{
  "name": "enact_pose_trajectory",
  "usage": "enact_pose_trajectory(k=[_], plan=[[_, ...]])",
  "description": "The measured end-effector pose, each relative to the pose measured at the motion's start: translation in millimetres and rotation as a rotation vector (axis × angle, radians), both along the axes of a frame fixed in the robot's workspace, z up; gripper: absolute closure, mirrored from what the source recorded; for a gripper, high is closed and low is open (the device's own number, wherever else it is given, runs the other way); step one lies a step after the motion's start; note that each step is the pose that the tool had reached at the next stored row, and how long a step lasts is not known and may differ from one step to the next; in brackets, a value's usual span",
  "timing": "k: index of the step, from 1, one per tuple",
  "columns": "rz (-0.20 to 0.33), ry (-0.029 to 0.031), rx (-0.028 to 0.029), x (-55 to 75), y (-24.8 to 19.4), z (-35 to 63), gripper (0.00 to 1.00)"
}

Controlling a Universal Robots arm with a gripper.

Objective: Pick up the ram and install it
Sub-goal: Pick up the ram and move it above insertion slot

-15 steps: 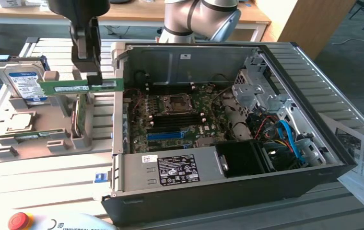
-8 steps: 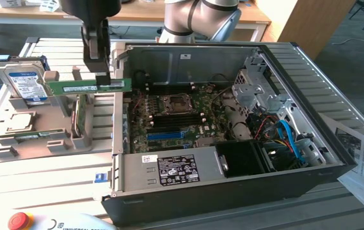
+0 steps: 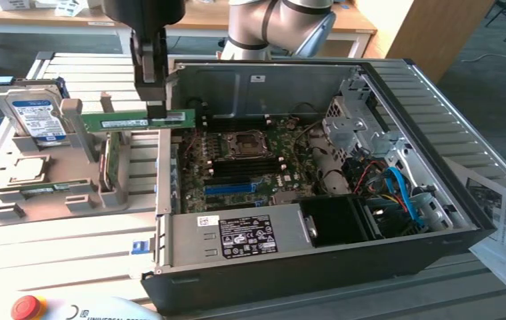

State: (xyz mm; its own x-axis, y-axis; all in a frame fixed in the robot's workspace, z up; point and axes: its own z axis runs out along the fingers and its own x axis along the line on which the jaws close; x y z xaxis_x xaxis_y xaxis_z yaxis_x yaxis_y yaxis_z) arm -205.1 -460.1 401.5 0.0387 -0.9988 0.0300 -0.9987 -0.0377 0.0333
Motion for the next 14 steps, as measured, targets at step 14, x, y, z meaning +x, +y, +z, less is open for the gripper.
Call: enact_pose_trajectory(k=[14], plan=[[0.000, 0.0026, 0.0000, 29.0, -1.8, 0.0, 0.88]])
